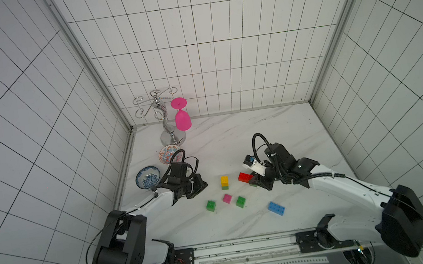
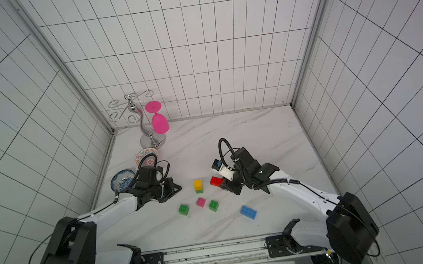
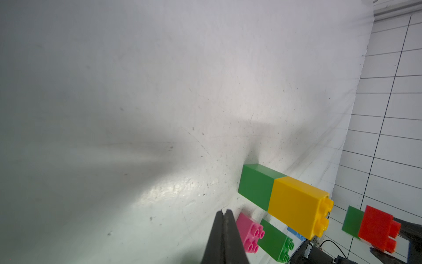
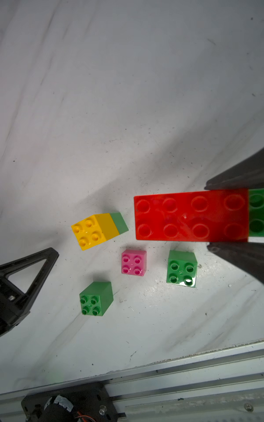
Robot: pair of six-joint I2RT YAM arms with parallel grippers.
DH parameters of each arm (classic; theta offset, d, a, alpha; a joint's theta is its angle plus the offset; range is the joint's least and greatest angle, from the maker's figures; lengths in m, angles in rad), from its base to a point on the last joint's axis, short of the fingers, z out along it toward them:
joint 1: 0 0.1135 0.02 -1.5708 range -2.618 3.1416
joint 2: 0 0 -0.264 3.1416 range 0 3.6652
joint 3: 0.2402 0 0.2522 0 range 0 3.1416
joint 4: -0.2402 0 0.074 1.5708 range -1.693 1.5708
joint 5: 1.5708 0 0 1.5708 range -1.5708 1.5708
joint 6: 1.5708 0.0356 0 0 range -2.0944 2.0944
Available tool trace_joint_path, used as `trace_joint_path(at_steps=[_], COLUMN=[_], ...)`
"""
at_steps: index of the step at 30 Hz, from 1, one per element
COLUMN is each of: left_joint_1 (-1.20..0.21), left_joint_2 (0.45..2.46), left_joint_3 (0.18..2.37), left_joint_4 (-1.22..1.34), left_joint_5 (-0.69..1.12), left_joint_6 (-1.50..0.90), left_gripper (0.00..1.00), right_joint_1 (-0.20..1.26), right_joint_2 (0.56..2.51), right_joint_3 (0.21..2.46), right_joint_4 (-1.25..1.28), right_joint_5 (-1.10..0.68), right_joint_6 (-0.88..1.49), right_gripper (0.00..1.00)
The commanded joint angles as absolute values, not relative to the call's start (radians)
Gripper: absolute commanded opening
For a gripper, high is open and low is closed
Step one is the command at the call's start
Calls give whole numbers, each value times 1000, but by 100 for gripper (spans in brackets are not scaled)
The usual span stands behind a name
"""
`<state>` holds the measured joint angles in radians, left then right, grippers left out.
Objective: Assemble the letter r with lego
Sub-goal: Assemble the lego brick with the lego brick.
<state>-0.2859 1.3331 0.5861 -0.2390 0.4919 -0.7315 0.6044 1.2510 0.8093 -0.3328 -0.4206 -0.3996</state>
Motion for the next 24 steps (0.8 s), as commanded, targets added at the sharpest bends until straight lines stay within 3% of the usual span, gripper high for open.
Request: trace_joint_path(at_steps=[1, 6, 11, 15, 24], left_joint_1=[-225, -186, -187, -186, -186], left_joint_2=[1265, 1225, 1239, 1247, 1268], left_joint_3=[625, 696, 739, 743, 741], left_joint_4=[-370, -435, -427, -411, -385], left_joint_5=[533, 572, 630, 666, 741], left_joint_6=[-642, -598, -592, -592, -591], left_gripper=[9, 28, 30, 24, 2], right_joint_1=[565, 550, 550, 552, 567], right_joint_2=[1298, 1364, 1416, 1460, 1510], right_joint_3=[892, 983, 1041, 1060, 1034], right_joint_4=[-316, -372, -393, -401, -336], right_joint_5=[-611, -670, -738, -762, -731], right_joint_6=[-626, -726, -789, -826, -824], right_gripper=[0, 0, 0, 0, 0])
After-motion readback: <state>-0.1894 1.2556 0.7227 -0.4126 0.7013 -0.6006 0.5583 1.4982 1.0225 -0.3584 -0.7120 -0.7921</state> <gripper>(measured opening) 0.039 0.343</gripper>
